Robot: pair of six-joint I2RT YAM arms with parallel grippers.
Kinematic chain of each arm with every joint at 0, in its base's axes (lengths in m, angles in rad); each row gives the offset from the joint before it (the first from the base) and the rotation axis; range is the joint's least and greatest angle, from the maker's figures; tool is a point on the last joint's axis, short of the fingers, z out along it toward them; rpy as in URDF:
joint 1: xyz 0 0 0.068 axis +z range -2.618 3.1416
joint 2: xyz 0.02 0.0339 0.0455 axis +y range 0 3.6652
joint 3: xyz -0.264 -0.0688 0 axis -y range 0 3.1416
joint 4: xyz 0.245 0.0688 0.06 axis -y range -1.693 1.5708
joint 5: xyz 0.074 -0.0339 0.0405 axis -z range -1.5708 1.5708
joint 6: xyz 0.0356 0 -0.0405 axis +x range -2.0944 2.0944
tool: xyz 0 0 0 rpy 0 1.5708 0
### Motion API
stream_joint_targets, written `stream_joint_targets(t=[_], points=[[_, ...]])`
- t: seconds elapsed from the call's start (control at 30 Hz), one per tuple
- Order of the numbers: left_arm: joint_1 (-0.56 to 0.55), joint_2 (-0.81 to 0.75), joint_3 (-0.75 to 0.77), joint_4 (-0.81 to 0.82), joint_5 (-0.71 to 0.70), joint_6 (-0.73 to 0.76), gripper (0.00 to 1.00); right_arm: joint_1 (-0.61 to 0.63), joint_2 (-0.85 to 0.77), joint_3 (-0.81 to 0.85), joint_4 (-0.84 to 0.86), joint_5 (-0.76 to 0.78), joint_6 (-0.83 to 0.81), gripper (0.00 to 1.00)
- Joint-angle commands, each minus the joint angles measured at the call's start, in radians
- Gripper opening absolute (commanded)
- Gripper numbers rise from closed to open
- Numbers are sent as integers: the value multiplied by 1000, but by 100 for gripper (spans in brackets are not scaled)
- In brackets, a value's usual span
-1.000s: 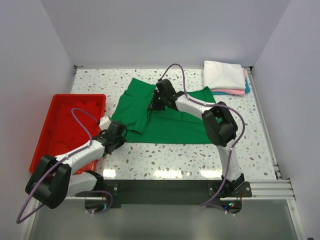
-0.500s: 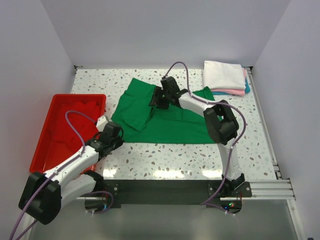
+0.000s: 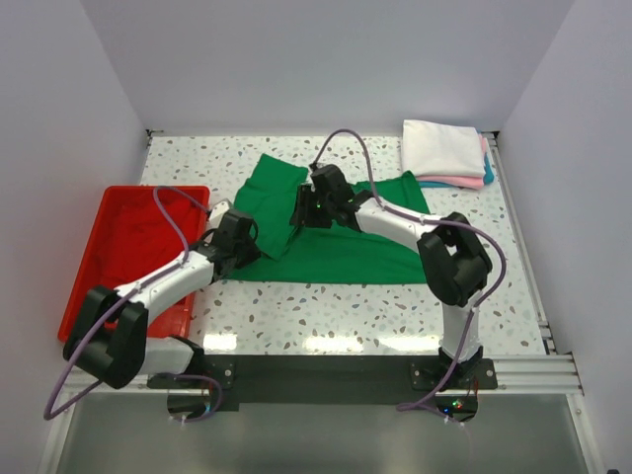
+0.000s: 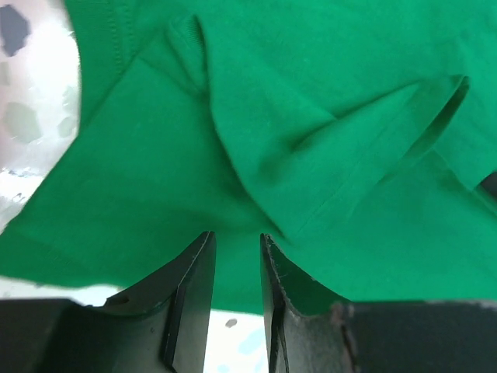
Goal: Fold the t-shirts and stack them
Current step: Fold the tshirt
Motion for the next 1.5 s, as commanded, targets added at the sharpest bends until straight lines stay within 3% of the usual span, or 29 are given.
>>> stream_joint_targets(t=[0.0, 0.17, 0.93, 1.03, 1.33, 1.47], points=[[16, 52, 68, 79, 31, 39, 35, 37, -39, -34, 49, 27, -32, 52], [27, 84, 77, 147, 57, 62, 47, 45, -53, -55, 50, 40, -51, 51], [40, 152, 36, 246, 136, -35, 56, 44, -130, -155, 67, 86, -63, 46], [40, 155, 33, 251, 142, -42, 54, 44, -137, -161, 64, 86, -65, 46], [40, 168, 24, 259, 154, -55, 36, 44, -160, -186, 62, 86, -65, 44], [42, 178, 34, 259, 146, -44, 22, 44, -173, -189, 58, 102, -68, 43]])
